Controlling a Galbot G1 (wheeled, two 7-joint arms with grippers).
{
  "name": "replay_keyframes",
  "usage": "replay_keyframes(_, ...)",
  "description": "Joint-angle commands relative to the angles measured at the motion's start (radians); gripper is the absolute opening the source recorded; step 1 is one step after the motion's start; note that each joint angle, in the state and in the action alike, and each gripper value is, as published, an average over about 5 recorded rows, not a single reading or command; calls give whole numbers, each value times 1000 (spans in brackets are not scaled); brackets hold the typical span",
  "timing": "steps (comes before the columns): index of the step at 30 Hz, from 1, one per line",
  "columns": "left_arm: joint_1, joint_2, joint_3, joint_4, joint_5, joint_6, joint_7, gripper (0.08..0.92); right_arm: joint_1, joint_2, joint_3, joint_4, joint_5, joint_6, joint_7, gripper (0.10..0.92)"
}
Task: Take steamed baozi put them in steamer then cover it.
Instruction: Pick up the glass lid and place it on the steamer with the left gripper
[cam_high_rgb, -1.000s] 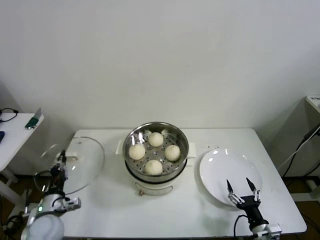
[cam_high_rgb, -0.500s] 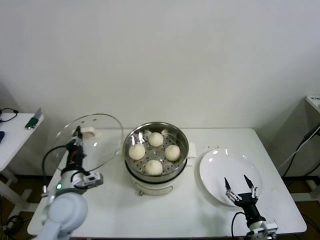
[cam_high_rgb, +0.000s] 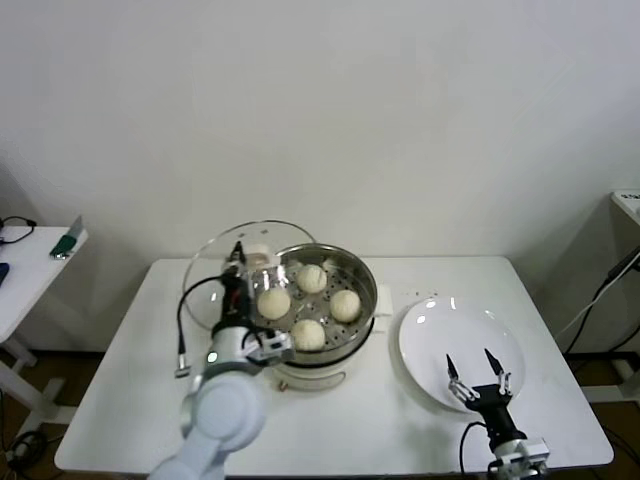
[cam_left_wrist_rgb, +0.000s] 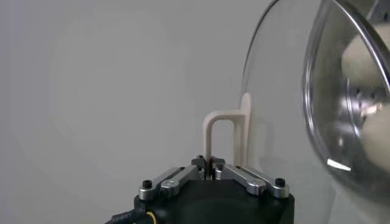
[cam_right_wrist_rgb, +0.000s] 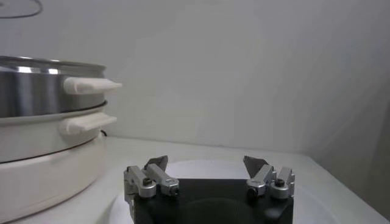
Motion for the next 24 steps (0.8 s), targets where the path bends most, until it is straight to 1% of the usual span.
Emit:
replay_keyframes(1,-99,-243,177,151,182,30,48,140,6,-3,3,-22,-2,7,0,823)
replay_keyframes(11,-89,-316,202,269,238,16,-2,140,3,-11,13,-38,2,24,0,823)
replay_keyframes(15,-80,-318,198,299,251,16,-8,140,1,-12,17,-36,3,27,1,823)
replay_keyframes(24,-59,-300,171,316,262,17,-11,140,4,-10,15,-42,1,33,0,823)
